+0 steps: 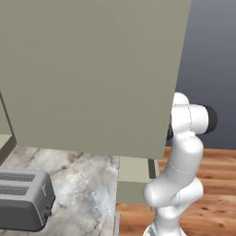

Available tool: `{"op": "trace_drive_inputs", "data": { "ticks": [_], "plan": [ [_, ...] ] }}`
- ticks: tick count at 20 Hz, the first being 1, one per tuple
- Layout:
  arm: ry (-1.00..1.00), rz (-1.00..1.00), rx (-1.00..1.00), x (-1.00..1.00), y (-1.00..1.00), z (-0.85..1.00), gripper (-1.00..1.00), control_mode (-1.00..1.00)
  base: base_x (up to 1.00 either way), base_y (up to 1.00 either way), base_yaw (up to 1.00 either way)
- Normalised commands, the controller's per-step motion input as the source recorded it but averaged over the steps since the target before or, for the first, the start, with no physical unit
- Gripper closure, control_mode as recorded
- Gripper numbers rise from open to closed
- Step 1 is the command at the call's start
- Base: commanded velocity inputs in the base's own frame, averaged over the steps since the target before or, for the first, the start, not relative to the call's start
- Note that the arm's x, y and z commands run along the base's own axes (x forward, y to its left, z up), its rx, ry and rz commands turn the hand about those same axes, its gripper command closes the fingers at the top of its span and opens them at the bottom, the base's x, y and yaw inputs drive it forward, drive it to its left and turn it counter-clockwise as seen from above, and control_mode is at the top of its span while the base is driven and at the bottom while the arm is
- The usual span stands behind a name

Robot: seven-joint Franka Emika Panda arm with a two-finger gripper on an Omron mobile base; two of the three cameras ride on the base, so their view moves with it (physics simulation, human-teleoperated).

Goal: Organize the utensils by type. Pick up the wooden spoons from the counter and place them in the open cabinet. Then pick up the metallic utensils from the counter and place them in the open drawer.

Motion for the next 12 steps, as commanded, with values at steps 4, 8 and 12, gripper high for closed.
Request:
{"op": "trace_drive_inputs", "data": {
  "ticks": [4,8,12],
  "plan": [
    [0.01,0.00,0.00,0.18,0.03,-0.30,1.00,-1.00,0.00,0.00,0.00],
    [0.00,0.00,0.00,0.17,0.00,-0.33,1.00,-1.00,0.00,0.00,0.00],
    [0.00,0.00,0.00,0.14,0.00,-0.33,1.00,-1.00,0.00,0.00,0.00]
  ]
}}
